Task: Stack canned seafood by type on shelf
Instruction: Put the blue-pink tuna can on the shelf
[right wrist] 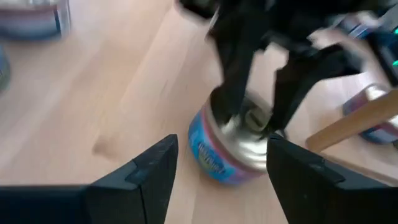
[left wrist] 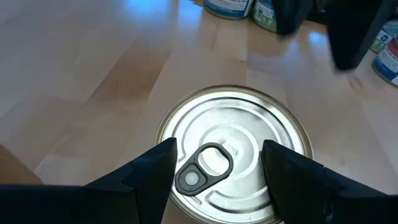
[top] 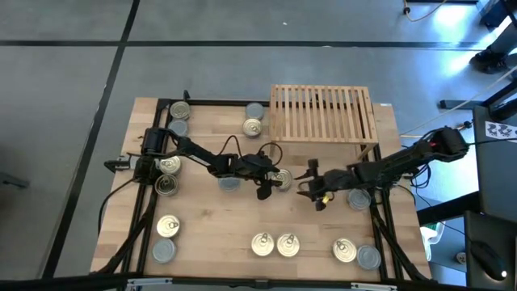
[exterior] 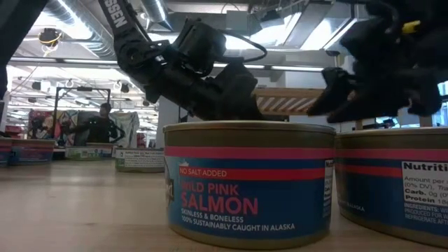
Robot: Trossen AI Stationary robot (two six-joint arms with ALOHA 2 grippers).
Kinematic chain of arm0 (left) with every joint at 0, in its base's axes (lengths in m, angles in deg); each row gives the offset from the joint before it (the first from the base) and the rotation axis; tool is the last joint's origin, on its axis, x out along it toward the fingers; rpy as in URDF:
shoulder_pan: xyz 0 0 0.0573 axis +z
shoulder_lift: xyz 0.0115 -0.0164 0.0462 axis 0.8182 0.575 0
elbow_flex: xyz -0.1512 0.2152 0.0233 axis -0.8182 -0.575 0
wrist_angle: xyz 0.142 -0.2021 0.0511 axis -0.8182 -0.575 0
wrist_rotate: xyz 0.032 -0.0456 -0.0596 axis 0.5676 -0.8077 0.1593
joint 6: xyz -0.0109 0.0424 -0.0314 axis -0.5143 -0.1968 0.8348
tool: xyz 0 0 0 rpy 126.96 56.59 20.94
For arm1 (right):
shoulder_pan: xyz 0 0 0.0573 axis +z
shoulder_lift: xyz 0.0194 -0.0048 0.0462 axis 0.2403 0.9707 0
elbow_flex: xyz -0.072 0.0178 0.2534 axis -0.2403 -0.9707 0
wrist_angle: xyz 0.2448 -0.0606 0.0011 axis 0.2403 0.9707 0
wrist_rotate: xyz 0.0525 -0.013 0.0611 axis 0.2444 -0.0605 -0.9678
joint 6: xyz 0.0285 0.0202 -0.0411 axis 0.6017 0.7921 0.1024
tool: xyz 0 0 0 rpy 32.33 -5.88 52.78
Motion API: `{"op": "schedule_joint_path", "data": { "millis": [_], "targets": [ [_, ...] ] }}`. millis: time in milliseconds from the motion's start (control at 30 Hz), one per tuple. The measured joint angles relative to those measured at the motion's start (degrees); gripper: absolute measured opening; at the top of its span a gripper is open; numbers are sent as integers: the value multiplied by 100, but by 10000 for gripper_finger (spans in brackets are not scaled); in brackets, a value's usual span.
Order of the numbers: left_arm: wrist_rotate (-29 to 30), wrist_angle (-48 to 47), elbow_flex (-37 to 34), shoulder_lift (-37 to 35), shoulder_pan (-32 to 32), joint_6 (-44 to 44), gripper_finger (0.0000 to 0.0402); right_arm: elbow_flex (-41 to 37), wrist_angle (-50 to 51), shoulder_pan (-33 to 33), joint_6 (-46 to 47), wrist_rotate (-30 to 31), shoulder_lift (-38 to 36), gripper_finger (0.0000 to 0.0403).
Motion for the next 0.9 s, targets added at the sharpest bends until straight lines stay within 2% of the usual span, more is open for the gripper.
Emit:
{"op": "schedule_joint_path", "data": {
  "millis": [67,200,467,733,900],
  "targets": [
    [0,6,-2,0,0,40,239,248,369,-2,-240,21,280,235],
    [0,44,-7,2,-2,44,239,565,480,5,-884,310,698,234],
    [-1,50,-7,2,0,131,239,746,482,2,-1510,348,1009,236],
    [-2,52,-7,2,0,143,239,746,339,-2,-1529,722,1356,289],
    [-3,115,-14,7,0,144,239,744,245,-2,-1930,849,1535,307]
  ]
}}
